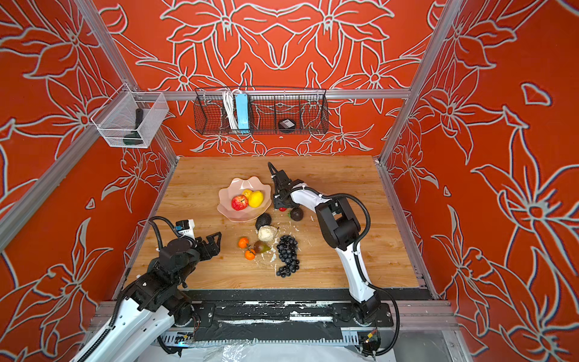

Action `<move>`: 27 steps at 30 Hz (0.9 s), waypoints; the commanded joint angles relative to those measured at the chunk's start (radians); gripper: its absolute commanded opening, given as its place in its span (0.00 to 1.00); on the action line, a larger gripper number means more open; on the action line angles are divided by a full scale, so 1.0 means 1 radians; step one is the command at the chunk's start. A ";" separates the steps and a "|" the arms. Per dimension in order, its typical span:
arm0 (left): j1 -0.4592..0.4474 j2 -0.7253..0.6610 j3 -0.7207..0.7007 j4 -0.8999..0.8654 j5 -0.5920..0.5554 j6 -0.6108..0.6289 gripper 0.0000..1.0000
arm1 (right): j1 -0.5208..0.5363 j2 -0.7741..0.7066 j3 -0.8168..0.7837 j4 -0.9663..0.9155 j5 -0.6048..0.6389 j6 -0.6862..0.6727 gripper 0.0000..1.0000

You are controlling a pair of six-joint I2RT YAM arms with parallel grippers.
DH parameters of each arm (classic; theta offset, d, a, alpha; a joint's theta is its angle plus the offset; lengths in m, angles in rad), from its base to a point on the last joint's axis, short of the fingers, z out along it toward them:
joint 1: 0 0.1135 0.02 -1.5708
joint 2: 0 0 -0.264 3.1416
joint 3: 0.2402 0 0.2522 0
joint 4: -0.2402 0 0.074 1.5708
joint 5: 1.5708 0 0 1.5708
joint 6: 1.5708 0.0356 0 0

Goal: Arrange fruit in a fruit bowl
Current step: Pick up the fruit from the center of the table.

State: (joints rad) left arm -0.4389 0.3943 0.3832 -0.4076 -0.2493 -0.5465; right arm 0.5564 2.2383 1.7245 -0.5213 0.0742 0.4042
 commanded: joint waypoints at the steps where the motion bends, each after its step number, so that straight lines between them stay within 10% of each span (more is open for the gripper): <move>1: -0.001 0.004 -0.013 0.020 -0.005 -0.001 0.89 | 0.005 -0.035 -0.020 -0.034 0.041 0.002 0.80; 27: -0.001 -0.003 -0.015 0.018 0.001 0.002 0.89 | -0.006 -0.028 -0.059 0.029 0.073 -0.026 0.67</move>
State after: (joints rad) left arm -0.4389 0.3969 0.3832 -0.4015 -0.2420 -0.5461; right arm 0.5556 2.2028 1.6600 -0.4953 0.1486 0.3813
